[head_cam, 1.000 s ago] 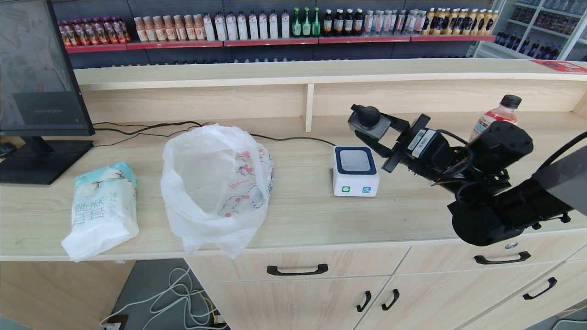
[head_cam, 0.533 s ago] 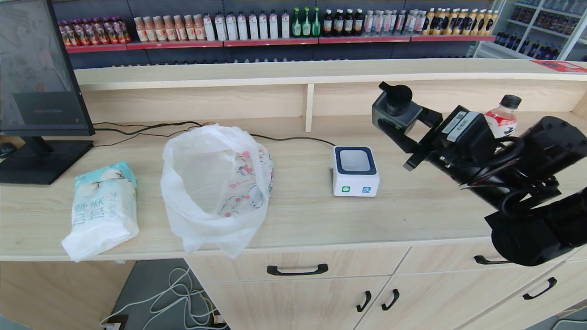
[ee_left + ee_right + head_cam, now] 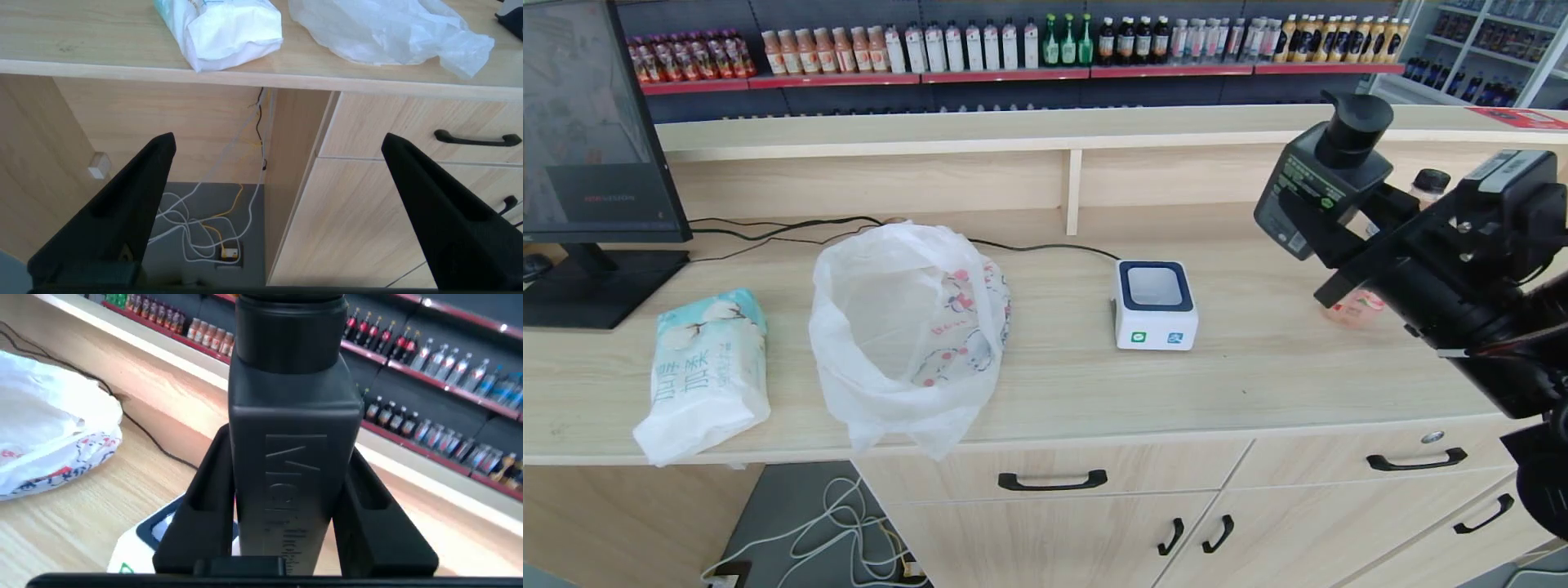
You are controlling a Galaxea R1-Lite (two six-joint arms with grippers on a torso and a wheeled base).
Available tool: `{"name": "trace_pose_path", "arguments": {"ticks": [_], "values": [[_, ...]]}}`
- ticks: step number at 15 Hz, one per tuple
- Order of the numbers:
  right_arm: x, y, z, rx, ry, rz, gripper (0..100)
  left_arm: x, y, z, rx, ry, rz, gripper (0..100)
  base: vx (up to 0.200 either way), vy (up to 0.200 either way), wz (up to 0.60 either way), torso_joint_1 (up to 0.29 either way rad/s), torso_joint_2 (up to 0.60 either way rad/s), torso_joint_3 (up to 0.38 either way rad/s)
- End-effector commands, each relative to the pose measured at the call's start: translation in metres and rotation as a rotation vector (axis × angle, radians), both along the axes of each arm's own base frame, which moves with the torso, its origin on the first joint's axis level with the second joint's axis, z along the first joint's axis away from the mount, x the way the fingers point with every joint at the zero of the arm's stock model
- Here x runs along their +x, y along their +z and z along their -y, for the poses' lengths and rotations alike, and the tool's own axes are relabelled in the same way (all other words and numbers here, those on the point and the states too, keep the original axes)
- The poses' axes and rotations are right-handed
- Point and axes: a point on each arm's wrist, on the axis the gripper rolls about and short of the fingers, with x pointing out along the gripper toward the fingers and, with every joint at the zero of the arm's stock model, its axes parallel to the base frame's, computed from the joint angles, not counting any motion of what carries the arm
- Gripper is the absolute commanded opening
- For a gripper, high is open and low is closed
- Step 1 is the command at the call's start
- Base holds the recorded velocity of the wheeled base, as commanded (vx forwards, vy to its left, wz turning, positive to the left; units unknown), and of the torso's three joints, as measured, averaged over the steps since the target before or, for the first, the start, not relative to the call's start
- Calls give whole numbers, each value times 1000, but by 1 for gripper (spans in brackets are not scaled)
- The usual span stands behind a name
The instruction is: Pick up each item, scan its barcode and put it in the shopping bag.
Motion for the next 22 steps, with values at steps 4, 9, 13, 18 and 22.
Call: {"name": "trace_pose_path", "arguments": {"ticks": [4,9,13,18,22], "values": [[-27,0,8,138,42,-87,0,0,0,0,0,0,0,100,0,0,0,0,0,0],[-30,-4,6,163,68,-119,0,0,0,0,0,0,0,100,-40,0,0,0,0,0],[-26,-1,4,179,82,-116,0,0,0,0,0,0,0,100,-150,0,0,8,8,-1],[-21,2,3,183,81,-104,0,0,0,0,0,0,0,100,0,40,0,4,1,0],[-20,2,5,188,76,-108,0,0,0,0,-2,0,0,100,0,200,0,11,4,4]]}}
